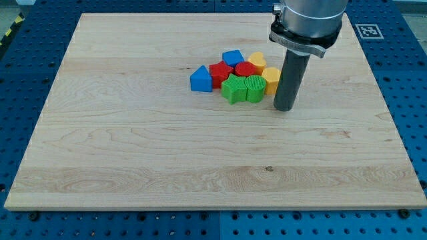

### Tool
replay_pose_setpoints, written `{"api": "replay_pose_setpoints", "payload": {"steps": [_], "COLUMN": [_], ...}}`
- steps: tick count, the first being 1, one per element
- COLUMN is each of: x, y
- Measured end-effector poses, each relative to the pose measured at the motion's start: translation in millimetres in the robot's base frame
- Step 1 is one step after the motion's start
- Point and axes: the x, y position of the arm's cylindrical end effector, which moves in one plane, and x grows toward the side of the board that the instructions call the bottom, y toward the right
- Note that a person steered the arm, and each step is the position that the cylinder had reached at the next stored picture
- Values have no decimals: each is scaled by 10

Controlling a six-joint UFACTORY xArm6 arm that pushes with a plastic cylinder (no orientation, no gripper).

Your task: Move your arm towards the blue triangle

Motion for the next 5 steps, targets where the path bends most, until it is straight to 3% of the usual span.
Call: {"api": "replay_pose_setpoints", "payload": {"steps": [1,3,4,5], "x": [212,334,63,-316], "y": [-163,-1328,-1843,-1964]}}
